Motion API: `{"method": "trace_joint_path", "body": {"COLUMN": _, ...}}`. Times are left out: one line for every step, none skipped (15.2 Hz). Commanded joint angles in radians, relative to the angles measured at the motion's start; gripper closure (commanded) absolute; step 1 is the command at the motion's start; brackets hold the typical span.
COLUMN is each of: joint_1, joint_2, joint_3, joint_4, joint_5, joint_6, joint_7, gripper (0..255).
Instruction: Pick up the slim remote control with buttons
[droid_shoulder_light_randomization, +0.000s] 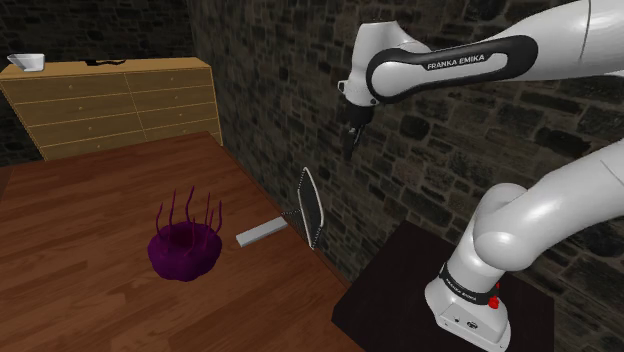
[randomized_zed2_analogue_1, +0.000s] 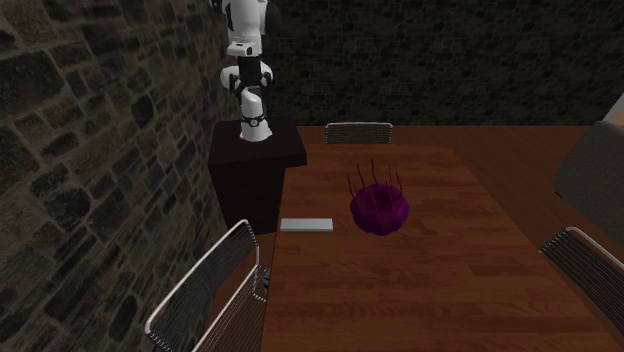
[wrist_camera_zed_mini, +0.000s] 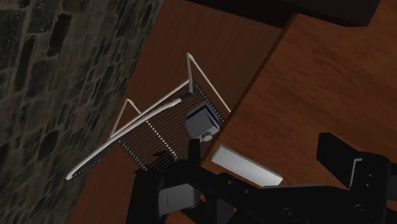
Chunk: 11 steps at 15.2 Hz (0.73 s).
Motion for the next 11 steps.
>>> {"method": "trace_joint_path", "body": {"joint_1": 0.007, "joint_2": 0.07, "joint_3": -0.013, "joint_4": -0.001, "joint_5": -0.004, "joint_6": 0.072, "joint_7": -0.046, "gripper": 0}}
{"method": "trace_joint_path", "body": {"joint_1": 0.012, "joint_2": 0.104, "joint_3": -0.018, "joint_4": 0.002, "joint_5": -0.005, "joint_6": 0.102, "joint_7": -0.067, "gripper": 0}}
{"method": "trace_joint_path", "body": {"joint_1": 0.016, "joint_2": 0.139, "joint_3": -0.022, "joint_4": 0.007, "joint_5": -0.005, "joint_6": 0.131, "joint_7": -0.087, "gripper": 0}}
{"method": "trace_joint_path", "body": {"joint_1": 0.02, "joint_2": 0.174, "joint_3": -0.026, "joint_4": 0.012, "joint_5": -0.005, "joint_6": 0.16, "joint_7": -0.108, "gripper": 0}}
{"method": "trace_joint_path", "body": {"joint_1": 0.024, "joint_2": 0.21, "joint_3": -0.029, "joint_4": 0.02, "joint_5": -0.005, "joint_6": 0.188, "joint_7": -0.128, "gripper": 0}}
{"method": "trace_joint_path", "body": {"joint_1": 0.028, "joint_2": 0.247, "joint_3": -0.032, "joint_4": 0.028, "joint_5": -0.004, "joint_6": 0.215, "joint_7": -0.149, "gripper": 0}}
{"method": "trace_joint_path", "body": {"joint_1": 0.032, "joint_2": 0.284, "joint_3": -0.035, "joint_4": 0.038, "joint_5": -0.003, "joint_6": 0.241, "joint_7": -0.17, "gripper": 0}}
{"method": "trace_joint_path", "body": {"joint_1": 0.036, "joint_2": 0.321, "joint_3": -0.036, "joint_4": 0.049, "joint_5": -0.001, "joint_6": 0.266, "joint_7": -0.19, "gripper": 0}}
{"method": "trace_joint_path", "body": {"joint_1": 0.039, "joint_2": 0.358, "joint_3": -0.038, "joint_4": 0.061, "joint_5": 0.001, "joint_6": 0.29, "joint_7": -0.211, "gripper": 0}}
{"method": "trace_joint_path", "body": {"joint_1": 0.043, "joint_2": 0.396, "joint_3": -0.039, "joint_4": 0.075, "joint_5": 0.003, "joint_6": 0.314, "joint_7": -0.231, "gripper": 0}}
{"method": "trace_joint_path", "body": {"joint_1": 0.046, "joint_2": 0.434, "joint_3": -0.039, "joint_4": 0.09, "joint_5": 0.005, "joint_6": 0.336, "joint_7": -0.252, "gripper": 0}}
